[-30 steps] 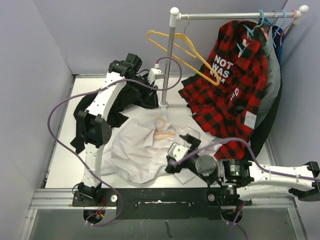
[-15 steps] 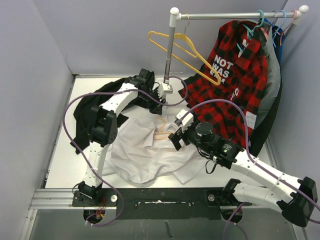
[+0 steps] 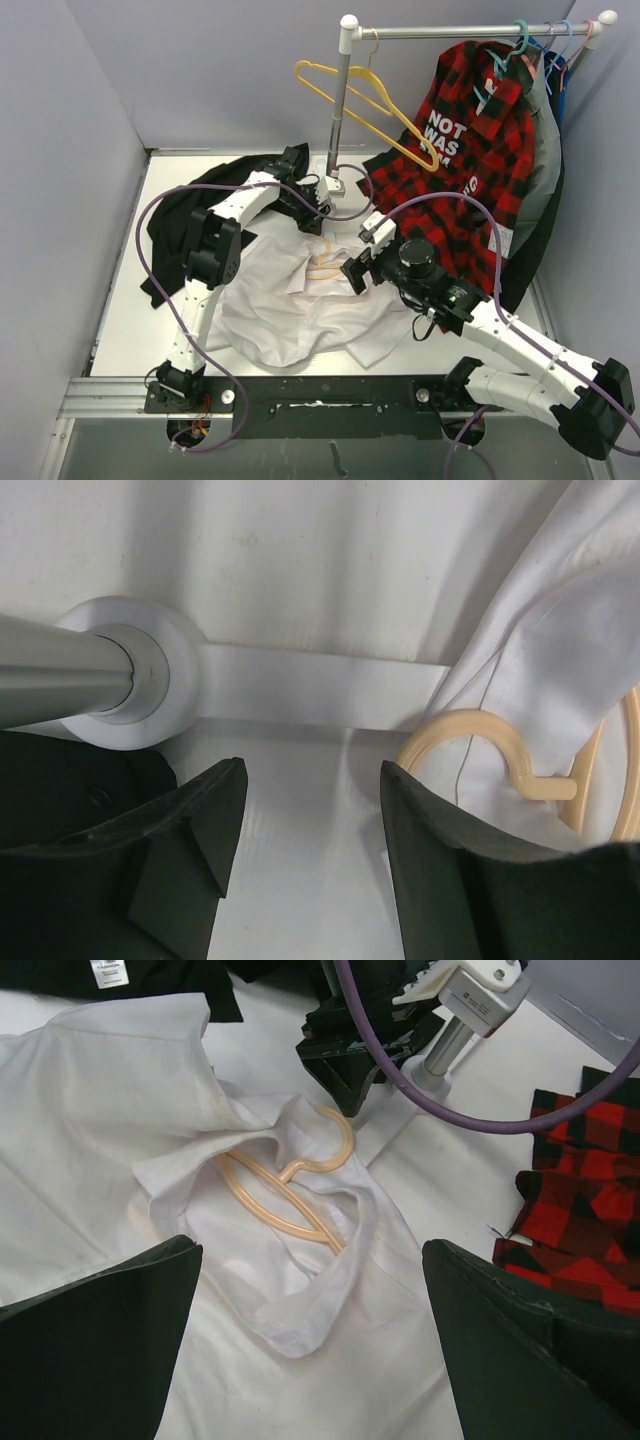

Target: Place the shirt on the hanger

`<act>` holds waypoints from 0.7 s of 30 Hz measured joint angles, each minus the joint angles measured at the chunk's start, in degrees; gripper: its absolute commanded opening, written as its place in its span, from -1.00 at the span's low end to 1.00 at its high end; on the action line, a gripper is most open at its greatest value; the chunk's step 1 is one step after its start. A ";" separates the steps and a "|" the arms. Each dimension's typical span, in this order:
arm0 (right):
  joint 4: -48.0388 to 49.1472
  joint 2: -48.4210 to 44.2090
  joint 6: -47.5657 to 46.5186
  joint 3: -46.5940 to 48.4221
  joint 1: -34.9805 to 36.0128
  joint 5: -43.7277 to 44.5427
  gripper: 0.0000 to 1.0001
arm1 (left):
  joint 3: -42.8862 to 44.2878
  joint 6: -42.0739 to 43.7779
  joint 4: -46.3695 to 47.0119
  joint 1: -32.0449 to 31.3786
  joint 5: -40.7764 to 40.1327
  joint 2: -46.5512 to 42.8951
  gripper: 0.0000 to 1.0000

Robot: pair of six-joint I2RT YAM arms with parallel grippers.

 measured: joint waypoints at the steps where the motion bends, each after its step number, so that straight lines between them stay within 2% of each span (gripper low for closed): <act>1: 0.02 -0.09 0.09 -0.04 -0.31 -0.02 0.95 | 0.00 0.15 -0.02 -0.02 0.04 0.00 0.07; 7: 0.04 -0.13 0.83 -0.48 -1.51 -0.74 0.96 | 0.11 0.57 -1.31 -0.17 1.64 0.00 0.07; 17: 0.00 -0.13 1.03 -1.01 -1.60 -1.49 0.96 | 2.03 2.40 -7.91 -0.81 3.63 0.00 -0.14; 21: -0.02 -0.13 1.03 -1.03 -1.84 -1.46 0.96 | 1.60 2.99 -8.24 -1.33 3.63 0.00 -0.30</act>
